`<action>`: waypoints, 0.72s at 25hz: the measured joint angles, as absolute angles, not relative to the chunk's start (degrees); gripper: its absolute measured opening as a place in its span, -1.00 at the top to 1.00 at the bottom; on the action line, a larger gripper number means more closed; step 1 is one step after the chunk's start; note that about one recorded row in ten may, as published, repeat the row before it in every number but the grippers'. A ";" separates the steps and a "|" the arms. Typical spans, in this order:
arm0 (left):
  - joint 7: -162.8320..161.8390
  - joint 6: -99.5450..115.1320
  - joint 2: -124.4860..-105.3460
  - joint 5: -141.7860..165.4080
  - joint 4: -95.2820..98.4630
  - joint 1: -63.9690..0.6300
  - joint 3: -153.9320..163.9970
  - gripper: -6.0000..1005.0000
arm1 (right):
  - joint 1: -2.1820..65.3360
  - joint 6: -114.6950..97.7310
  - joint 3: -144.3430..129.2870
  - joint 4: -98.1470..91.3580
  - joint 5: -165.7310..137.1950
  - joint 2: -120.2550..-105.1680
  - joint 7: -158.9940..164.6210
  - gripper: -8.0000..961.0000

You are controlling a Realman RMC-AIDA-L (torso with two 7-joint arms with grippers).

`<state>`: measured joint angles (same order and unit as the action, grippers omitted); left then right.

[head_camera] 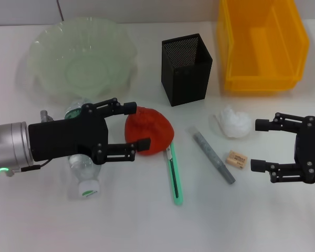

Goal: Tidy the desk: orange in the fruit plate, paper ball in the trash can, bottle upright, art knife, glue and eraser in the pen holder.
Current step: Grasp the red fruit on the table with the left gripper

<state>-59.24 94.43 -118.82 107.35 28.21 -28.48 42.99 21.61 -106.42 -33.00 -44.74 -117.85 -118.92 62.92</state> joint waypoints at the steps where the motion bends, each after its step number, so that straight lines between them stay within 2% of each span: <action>1: -59.24 94.43 -118.82 107.35 28.21 -28.48 42.99 -0.71 | 21.61 -106.42 -33.00 -44.74 -117.85 -118.92 62.92 -0.73; 11: -57.57 92.21 -119.10 105.72 26.96 -29.74 43.32 -0.68 | 21.62 -106.42 -32.95 -45.02 -117.85 -118.92 62.92 -0.73; 18: -55.86 79.51 -119.14 105.18 21.03 -33.26 45.73 -0.65 | 21.54 -106.42 -32.94 -45.14 -117.93 -118.92 62.92 -0.73</action>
